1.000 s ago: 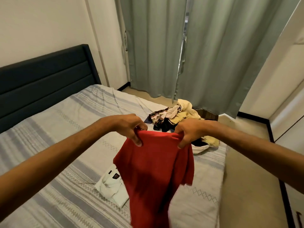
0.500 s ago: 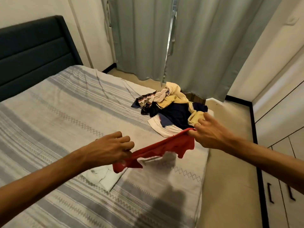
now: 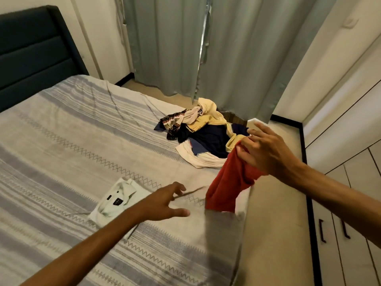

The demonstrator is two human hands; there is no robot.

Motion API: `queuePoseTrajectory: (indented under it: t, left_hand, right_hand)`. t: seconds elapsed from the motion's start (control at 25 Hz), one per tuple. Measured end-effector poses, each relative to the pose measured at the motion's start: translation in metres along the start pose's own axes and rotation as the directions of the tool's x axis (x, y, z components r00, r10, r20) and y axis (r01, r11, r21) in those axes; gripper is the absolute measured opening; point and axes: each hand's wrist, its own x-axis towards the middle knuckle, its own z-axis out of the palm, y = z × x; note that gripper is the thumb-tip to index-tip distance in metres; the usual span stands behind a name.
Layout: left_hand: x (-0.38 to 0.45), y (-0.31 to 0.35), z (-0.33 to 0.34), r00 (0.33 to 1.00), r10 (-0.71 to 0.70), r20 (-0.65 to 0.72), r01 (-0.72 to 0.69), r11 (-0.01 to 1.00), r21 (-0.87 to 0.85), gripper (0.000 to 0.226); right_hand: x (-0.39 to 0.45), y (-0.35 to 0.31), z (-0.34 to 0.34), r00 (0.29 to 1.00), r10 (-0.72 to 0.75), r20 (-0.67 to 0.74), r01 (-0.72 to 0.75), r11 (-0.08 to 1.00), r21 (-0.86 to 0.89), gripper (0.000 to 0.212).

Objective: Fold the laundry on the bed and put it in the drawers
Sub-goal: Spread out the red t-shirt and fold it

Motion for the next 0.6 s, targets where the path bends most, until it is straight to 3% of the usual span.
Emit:
queuePoseTrajectory:
  t: [0.16, 0.32, 0.44, 0.6]
  left_hand:
    - [0.048, 0.071, 0.039, 1.0, 0.001, 0.013, 0.002, 0.956, -0.292, 0.119]
    - [0.084, 0.143, 0.034, 0.995, 0.086, -0.054, -0.101, 0.843, -0.528, 0.131]
    - [0.093, 0.169, 0.017, 0.97, 0.017, -0.241, -0.149, 0.828, -0.541, 0.136]
    - [0.09, 0.183, -0.004, 0.863, -0.014, -0.504, -0.232, 0.876, -0.422, 0.125]
  right_hand:
    - [0.046, 0.011, -0.049, 0.984, 0.102, -0.146, -0.093, 0.994, 0.064, 0.027]
    - [0.086, 0.031, -0.09, 0.944, 0.262, -0.201, -0.204, 0.942, 0.267, 0.024]
    - [0.105, 0.04, -0.112, 0.918, 0.341, -0.201, -0.276, 0.916, 0.292, 0.017]
    - [0.116, 0.051, -0.136, 0.872, 0.444, -0.204, -0.368, 0.871, 0.325, 0.016]
